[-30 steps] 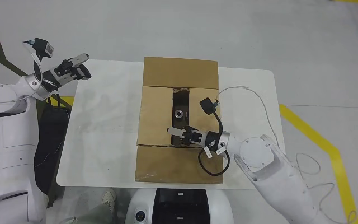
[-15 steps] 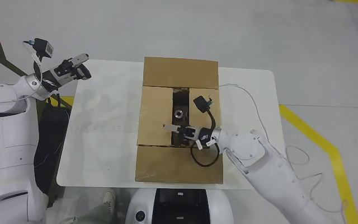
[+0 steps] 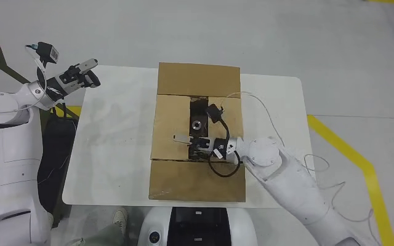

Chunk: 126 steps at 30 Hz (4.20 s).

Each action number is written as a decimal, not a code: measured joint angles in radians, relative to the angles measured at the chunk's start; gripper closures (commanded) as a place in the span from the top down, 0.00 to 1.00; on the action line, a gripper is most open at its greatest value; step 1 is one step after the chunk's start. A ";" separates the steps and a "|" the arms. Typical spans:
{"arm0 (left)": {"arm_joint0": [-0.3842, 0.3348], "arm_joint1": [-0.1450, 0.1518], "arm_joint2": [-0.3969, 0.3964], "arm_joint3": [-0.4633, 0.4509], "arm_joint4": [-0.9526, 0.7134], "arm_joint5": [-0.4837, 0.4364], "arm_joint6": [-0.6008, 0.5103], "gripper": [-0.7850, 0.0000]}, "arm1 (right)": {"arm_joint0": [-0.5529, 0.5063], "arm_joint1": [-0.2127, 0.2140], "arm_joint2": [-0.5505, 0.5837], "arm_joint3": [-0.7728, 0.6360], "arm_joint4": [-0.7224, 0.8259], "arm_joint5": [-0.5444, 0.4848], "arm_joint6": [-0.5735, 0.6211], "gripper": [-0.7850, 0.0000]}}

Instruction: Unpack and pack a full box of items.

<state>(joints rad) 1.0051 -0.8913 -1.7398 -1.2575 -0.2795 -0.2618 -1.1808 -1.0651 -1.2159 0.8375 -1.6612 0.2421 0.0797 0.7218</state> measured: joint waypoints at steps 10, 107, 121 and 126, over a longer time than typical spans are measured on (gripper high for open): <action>0.000 0.000 0.000 0.000 0.000 0.000 0.000 1.00 | -0.042 0.008 0.066 -0.072 0.061 -0.115 0.035 1.00; -0.179 0.026 0.247 -0.045 -0.465 0.209 -0.331 1.00 | -0.005 -0.149 -0.105 0.000 -0.082 -0.341 -0.037 1.00; -0.166 0.049 0.267 -0.069 -0.397 0.301 -0.355 1.00 | 0.156 -0.250 -0.286 0.185 -0.080 -0.343 -0.112 1.00; -0.174 0.057 0.320 -0.034 -0.377 0.347 -0.355 1.00 | 0.163 -0.263 -0.285 0.229 -0.067 -0.350 -0.115 1.00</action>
<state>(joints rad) 0.8314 -0.8341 -1.4195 -1.2911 -0.6566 0.0855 -1.5359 -0.9025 -1.4789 0.5521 -1.4323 0.1747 -0.2699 0.6065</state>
